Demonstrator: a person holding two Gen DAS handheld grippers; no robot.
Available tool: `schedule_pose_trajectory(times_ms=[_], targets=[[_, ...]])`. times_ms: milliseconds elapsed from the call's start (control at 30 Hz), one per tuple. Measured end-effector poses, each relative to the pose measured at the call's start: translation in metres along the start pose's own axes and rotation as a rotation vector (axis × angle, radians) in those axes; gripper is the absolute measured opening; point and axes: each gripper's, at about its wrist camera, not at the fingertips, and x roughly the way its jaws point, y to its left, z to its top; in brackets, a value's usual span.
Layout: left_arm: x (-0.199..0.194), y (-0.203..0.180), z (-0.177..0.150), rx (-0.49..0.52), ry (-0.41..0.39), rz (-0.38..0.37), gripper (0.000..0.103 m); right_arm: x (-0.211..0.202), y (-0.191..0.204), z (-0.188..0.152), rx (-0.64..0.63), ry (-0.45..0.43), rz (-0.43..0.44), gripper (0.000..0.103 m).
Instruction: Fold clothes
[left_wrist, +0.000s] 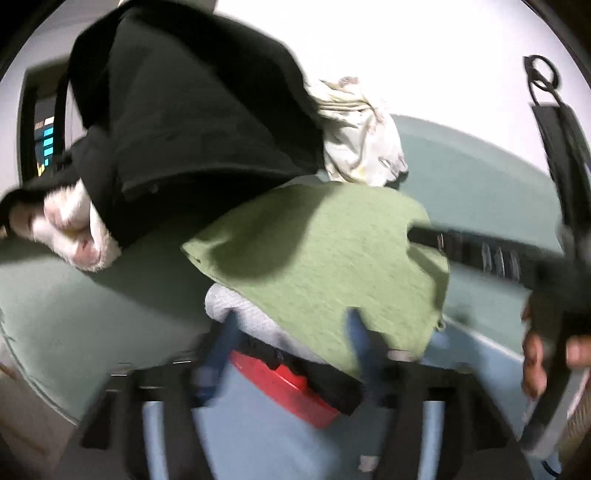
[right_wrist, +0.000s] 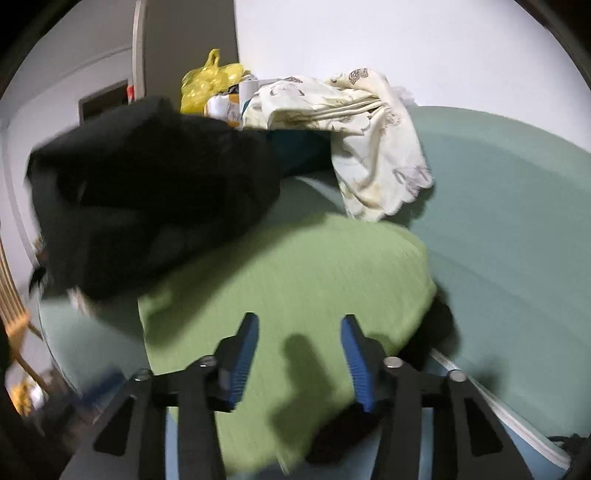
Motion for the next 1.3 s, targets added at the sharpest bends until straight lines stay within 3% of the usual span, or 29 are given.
schedule_pose_trajectory(times_ms=[233,300,433,700,1300], targets=[[-0.037,-0.023,0.004,0.021,-0.018,0.077,0.08,-0.017,-0.004,-0.052,-0.087,0.072,-0.056,0.074],[-0.051,-0.027,0.001,0.018,-0.02,0.094,0.08,-0.034,-0.004,-0.06,-0.085,0.06,-0.043,0.087],[-0.062,-0.037,0.003,-0.002,0.005,0.099,0.081,-0.066,-0.005,-0.07,-0.083,-0.013,-0.015,0.103],[-0.081,-0.05,-0.004,-0.032,0.051,0.106,0.081,-0.099,-0.01,-0.074,-0.098,-0.049,0.005,0.103],[-0.08,-0.046,-0.006,-0.068,0.081,0.165,0.081,-0.093,-0.022,-0.079,-0.078,-0.006,-0.002,0.103]])
